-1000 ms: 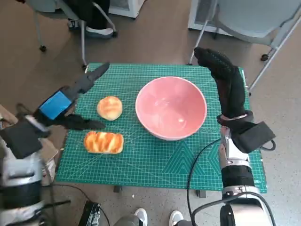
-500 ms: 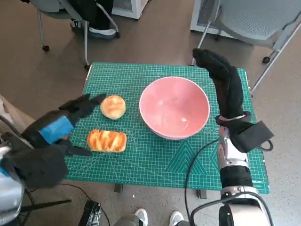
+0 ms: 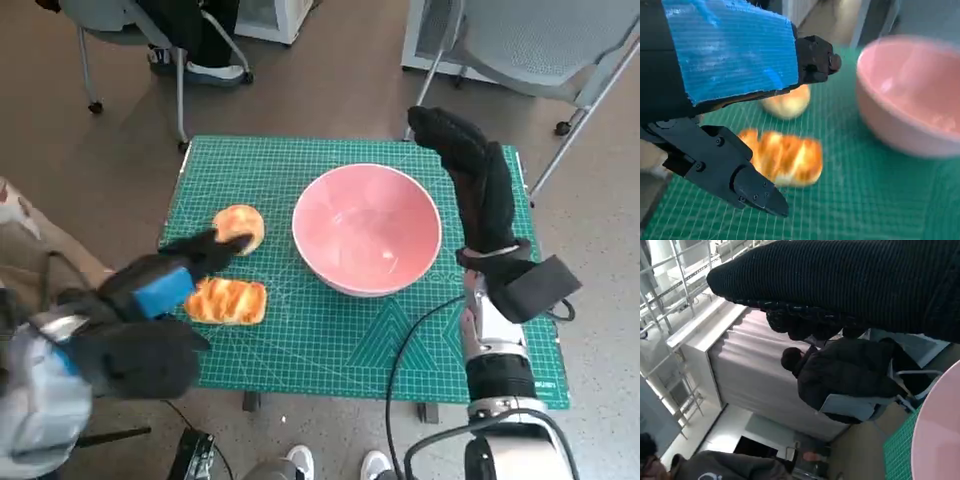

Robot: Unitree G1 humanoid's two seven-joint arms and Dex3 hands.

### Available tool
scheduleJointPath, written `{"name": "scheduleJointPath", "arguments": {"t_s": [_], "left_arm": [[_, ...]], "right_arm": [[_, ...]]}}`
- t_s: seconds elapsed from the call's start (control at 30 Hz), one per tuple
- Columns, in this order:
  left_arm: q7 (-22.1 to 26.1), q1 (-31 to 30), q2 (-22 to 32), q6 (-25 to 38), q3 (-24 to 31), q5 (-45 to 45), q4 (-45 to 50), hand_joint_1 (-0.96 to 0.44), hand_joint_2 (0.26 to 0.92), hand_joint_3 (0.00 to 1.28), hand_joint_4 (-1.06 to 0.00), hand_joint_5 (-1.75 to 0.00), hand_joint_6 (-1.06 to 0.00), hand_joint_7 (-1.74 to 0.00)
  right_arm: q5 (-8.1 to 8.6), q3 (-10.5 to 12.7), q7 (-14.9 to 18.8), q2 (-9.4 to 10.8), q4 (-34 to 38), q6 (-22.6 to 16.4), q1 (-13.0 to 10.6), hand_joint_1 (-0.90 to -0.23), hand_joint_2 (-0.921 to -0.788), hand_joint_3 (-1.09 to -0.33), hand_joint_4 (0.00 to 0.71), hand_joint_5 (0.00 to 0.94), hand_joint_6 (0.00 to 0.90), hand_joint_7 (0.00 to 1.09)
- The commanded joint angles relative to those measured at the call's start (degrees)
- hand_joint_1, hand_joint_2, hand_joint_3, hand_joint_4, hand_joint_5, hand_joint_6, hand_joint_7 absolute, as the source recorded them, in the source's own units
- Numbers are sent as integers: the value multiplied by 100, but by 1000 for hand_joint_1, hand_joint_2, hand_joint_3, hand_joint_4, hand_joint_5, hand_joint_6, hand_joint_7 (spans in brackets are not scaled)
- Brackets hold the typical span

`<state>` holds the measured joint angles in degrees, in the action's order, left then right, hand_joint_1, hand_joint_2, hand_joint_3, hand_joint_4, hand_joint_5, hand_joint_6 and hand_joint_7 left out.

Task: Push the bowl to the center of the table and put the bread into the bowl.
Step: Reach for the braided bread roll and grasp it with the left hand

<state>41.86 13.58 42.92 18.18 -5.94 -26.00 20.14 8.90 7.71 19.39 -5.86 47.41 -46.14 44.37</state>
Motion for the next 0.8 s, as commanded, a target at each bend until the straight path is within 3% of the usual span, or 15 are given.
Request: {"name": "scheduleJointPath", "arguments": {"t_s": [0.03, 0.4, 0.8], "left_arm": [[-112, 369, -95, 88, -381, -326, -524, -343, 661, 9, -17, -5, -170, -22], [-156, 823, -343, 487, -938, -889, -1131, -355, 659, 5, -47, -5, -190, -9], [-286, 894, -421, 472, -1076, -1105, -1358, -326, 665, 5, -81, -8, -218, -9]], "right_arm": [[51, 0, 72, 0, 51, 101, -144, -694, -921, -826, 194, 5, 191, 129], [68, 21, 124, -55, -39, 65, -225, -692, -921, -829, 192, 3, 185, 137], [82, 52, 166, -98, -34, 36, -245, -680, -921, -833, 183, 0, 177, 149]]}}
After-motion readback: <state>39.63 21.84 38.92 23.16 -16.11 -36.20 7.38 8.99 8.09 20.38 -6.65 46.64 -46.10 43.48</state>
